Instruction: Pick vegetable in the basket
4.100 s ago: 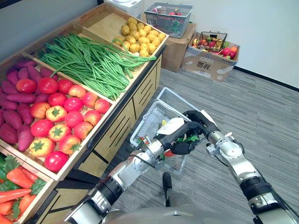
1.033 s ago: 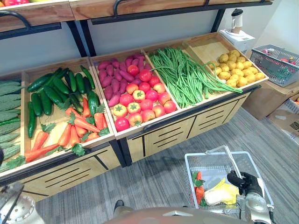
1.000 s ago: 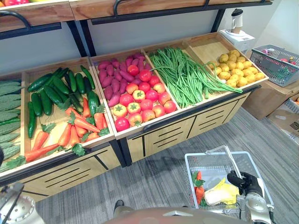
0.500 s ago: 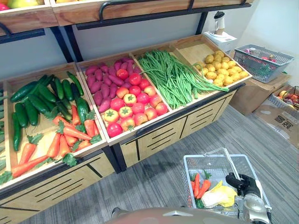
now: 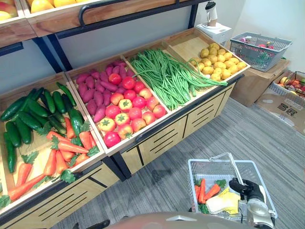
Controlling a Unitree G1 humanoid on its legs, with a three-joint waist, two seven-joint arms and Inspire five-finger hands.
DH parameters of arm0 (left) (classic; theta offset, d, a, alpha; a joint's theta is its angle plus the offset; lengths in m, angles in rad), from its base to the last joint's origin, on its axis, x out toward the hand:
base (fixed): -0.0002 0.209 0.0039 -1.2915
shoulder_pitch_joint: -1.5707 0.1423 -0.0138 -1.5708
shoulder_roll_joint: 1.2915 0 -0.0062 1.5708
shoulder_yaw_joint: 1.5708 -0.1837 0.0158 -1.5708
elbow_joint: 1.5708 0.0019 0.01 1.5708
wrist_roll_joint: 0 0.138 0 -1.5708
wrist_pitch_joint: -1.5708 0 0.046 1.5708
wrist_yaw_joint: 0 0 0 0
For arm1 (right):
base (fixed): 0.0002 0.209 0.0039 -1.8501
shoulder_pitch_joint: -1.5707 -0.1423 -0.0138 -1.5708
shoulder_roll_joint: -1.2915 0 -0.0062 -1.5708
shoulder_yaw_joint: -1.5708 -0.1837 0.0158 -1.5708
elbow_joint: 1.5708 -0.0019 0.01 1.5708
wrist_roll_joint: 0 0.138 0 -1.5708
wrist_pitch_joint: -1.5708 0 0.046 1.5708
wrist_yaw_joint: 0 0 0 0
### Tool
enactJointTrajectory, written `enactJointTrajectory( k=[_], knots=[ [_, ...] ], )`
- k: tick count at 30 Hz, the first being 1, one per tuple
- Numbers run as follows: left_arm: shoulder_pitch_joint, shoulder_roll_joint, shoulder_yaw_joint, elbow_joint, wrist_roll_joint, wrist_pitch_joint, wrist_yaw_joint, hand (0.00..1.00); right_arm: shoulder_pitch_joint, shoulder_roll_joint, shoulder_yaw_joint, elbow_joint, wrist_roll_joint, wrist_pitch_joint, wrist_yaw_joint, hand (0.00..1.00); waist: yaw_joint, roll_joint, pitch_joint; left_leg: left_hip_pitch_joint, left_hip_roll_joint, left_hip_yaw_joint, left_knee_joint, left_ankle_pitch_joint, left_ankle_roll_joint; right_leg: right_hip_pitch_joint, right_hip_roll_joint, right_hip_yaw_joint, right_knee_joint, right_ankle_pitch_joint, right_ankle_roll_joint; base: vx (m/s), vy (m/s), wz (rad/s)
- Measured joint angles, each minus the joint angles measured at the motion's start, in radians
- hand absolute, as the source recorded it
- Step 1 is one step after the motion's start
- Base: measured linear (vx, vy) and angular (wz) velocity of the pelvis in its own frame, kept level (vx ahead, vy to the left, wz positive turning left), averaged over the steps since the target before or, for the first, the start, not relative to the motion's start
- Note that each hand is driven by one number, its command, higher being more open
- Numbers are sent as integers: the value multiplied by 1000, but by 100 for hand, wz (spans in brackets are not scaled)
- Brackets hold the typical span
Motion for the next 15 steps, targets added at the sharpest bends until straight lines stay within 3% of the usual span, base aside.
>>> enactJointTrajectory(
  k=[5,8,11,15],
  knots=[
    [0,-13,-91,0,24,-11,-2,100,-4,0,-10,0,1,0,-1,0,-3,-7,16,31,-3,31,4,-21,0,11,0,28,5,-3,6,60,29,-17],
    [0,-9,-125,-3,27,-21,-8,100,-16,0,-22,-8,0,0,-5,0,-3,1,37,27,-2,65,119,-96,10,18,-8,76,18,-2,12,18,49,-40],
    [0,-6,-178,-21,32,-26,-8,100,-22,0,-54,-31,1,0,-7,0,-27,13,64,32,-15,92,189,-145,28,-5,-36,113,100,-19,18,-65,122,-36],
    [-3,24,-186,-25,53,-32,1,100,-23,13,-57,-82,1,1,-10,0,-27,-22,87,17,-36,195,289,-222,52,-79,-57,221,137,2,38,-137,117,-80]
  ],
)
